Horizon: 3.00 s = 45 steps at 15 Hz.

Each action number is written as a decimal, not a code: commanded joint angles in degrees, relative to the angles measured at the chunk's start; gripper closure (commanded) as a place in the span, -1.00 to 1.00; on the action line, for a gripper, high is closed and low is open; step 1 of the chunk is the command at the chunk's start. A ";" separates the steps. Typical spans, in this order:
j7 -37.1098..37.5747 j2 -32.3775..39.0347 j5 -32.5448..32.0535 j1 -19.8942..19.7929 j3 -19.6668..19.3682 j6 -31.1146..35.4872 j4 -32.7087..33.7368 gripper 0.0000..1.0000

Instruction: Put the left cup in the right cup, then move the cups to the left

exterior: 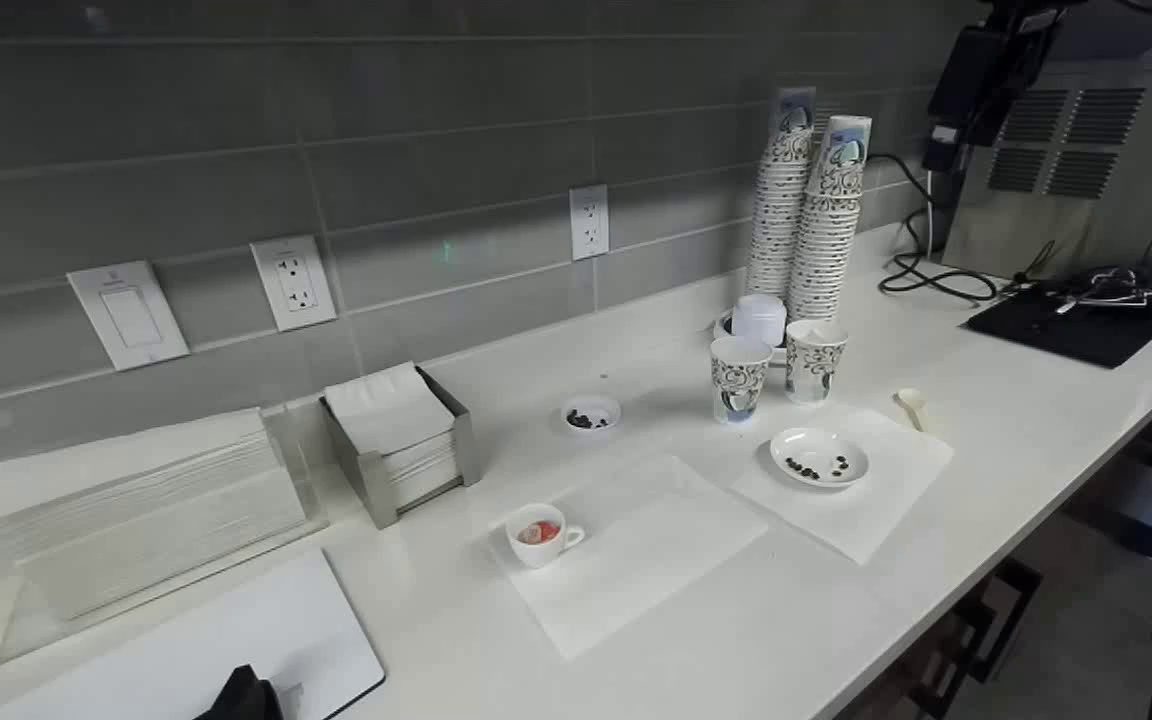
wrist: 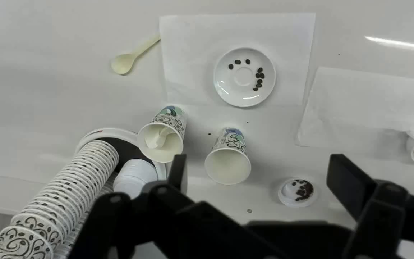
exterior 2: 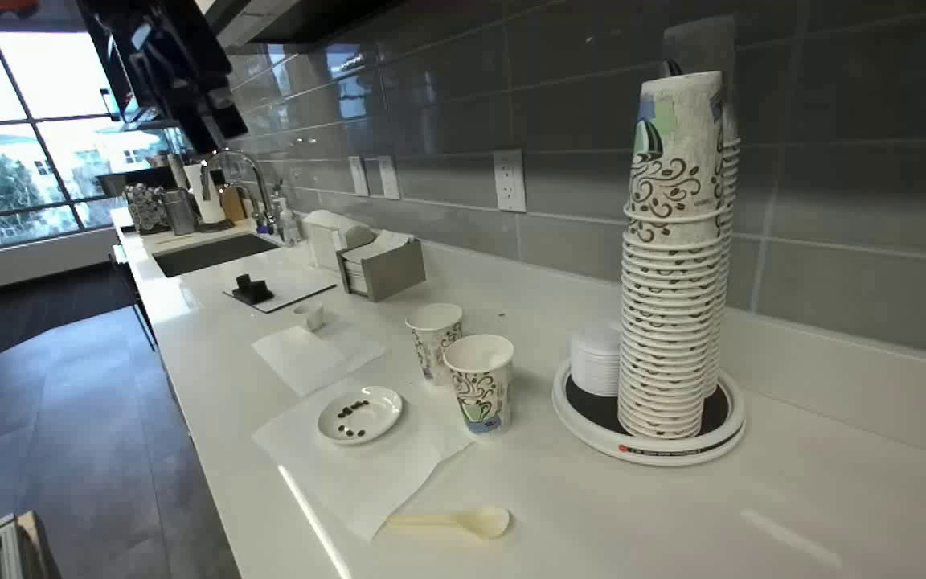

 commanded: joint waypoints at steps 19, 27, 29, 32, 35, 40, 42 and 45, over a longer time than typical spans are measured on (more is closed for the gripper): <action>-0.96 12.19 1.25 5.05 1.90 5.19 3.44 -1.00; 4.42 31.46 3.19 4.89 1.56 23.43 7.70 -1.00; 5.04 35.42 4.36 4.56 0.81 26.35 8.64 -1.00; 6.00 40.29 5.03 3.95 -0.22 28.28 10.27 -1.00; 10.22 43.92 2.87 3.39 -1.15 31.77 11.20 -1.00; 10.15 48.99 7.89 3.46 -1.91 34.17 13.44 -1.00; 11.25 50.81 7.88 3.34 -2.43 34.86 14.25 -1.00; 12.94 52.79 7.60 3.31 -3.30 36.04 15.15 -1.00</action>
